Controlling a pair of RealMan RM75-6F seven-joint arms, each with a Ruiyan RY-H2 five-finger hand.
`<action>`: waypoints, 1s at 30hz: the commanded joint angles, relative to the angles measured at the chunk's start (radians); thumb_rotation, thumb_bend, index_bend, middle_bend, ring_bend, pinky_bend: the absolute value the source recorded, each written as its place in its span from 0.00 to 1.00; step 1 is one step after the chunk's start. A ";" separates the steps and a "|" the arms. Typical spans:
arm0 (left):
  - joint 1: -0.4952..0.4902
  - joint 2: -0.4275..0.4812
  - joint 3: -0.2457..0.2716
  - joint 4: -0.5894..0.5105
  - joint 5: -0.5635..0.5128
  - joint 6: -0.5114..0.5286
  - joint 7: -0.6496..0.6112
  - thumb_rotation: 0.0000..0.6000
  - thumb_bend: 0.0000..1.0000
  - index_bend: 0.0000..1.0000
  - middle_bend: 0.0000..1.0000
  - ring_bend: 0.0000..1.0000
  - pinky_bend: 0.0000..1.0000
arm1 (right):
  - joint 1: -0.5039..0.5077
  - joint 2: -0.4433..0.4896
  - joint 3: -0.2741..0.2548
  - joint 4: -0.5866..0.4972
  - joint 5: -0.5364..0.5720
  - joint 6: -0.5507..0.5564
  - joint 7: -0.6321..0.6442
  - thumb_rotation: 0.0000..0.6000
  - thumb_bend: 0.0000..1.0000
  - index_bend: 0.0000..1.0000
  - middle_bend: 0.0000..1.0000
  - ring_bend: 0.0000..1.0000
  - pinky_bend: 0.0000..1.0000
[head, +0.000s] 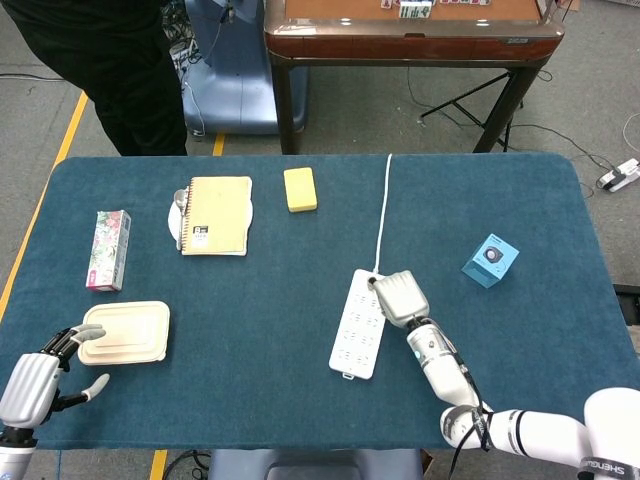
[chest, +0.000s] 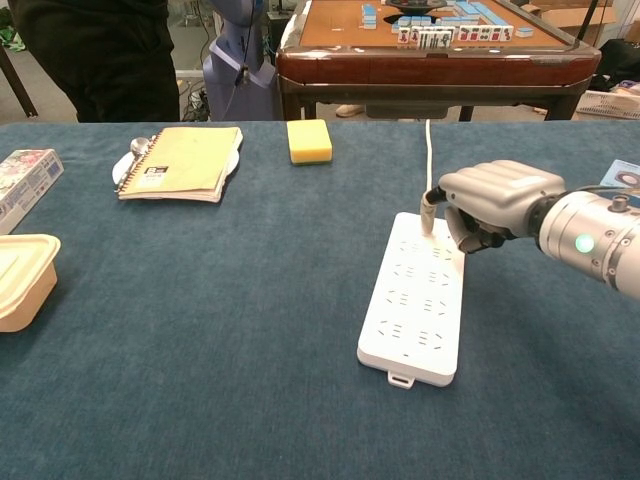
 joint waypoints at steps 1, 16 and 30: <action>0.000 0.000 0.000 0.000 0.000 0.000 0.000 1.00 0.23 0.35 0.28 0.26 0.60 | 0.001 0.000 -0.003 0.003 0.003 0.001 0.003 1.00 1.00 0.35 1.00 1.00 1.00; 0.002 0.000 0.000 0.000 0.000 0.001 0.005 1.00 0.23 0.35 0.28 0.26 0.60 | 0.011 0.002 -0.016 0.001 -0.001 0.005 0.028 1.00 1.00 0.35 1.00 1.00 1.00; -0.002 -0.011 0.005 0.002 0.005 -0.012 0.030 1.00 0.23 0.35 0.28 0.26 0.60 | -0.023 0.125 -0.016 -0.179 -0.126 0.116 0.060 1.00 0.55 0.30 0.85 1.00 1.00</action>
